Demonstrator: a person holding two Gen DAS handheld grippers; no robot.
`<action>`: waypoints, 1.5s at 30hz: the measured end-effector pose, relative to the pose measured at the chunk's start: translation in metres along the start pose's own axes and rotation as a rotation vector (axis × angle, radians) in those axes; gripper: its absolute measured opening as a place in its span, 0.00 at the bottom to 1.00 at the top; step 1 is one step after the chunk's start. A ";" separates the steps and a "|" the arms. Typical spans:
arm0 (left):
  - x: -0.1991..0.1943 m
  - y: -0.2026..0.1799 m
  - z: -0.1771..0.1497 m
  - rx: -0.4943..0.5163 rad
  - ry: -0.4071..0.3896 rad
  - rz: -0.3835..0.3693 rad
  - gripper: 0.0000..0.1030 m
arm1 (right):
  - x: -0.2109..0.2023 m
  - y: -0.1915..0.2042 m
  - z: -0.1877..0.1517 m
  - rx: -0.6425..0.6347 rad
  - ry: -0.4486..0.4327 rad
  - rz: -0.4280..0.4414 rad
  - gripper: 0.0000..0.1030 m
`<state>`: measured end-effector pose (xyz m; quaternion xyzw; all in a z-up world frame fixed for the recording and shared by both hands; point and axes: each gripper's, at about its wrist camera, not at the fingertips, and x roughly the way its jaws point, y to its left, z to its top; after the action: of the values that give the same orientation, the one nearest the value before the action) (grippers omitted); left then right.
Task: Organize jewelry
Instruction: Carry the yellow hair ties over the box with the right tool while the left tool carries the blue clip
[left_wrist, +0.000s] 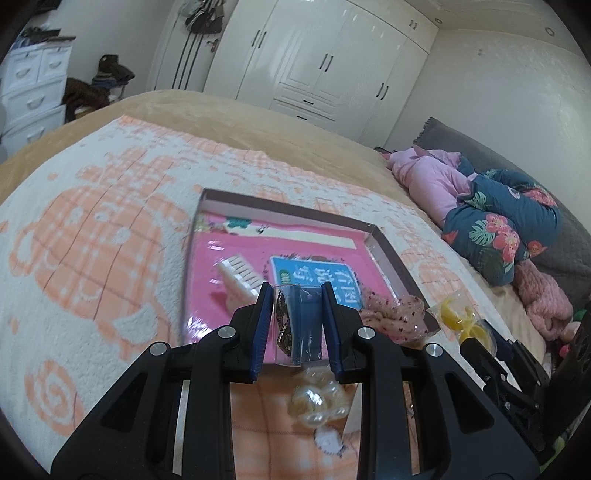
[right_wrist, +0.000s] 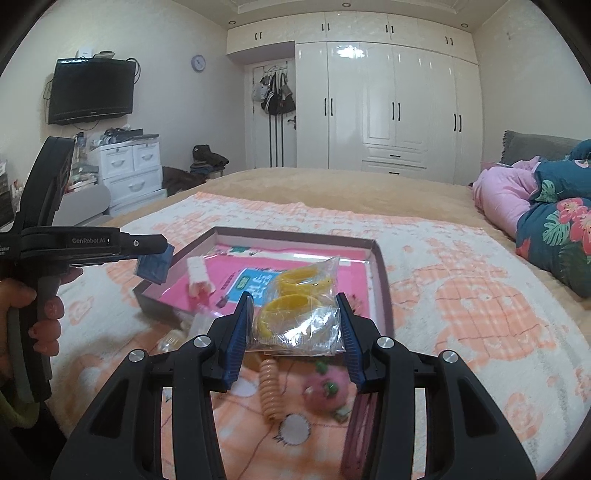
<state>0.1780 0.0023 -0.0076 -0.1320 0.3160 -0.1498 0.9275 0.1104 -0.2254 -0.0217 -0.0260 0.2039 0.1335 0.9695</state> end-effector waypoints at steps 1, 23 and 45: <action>0.002 -0.002 0.001 0.005 0.000 -0.001 0.18 | 0.000 -0.001 0.001 0.000 -0.002 -0.004 0.42; 0.061 -0.029 0.012 0.069 0.032 -0.018 0.18 | 0.021 -0.037 0.017 0.031 -0.010 -0.083 0.42; 0.092 -0.021 0.003 0.062 0.122 -0.050 0.19 | 0.078 -0.054 0.019 0.019 0.115 -0.089 0.42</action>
<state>0.2451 -0.0499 -0.0483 -0.1017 0.3638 -0.1906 0.9061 0.2011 -0.2563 -0.0353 -0.0334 0.2590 0.0864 0.9614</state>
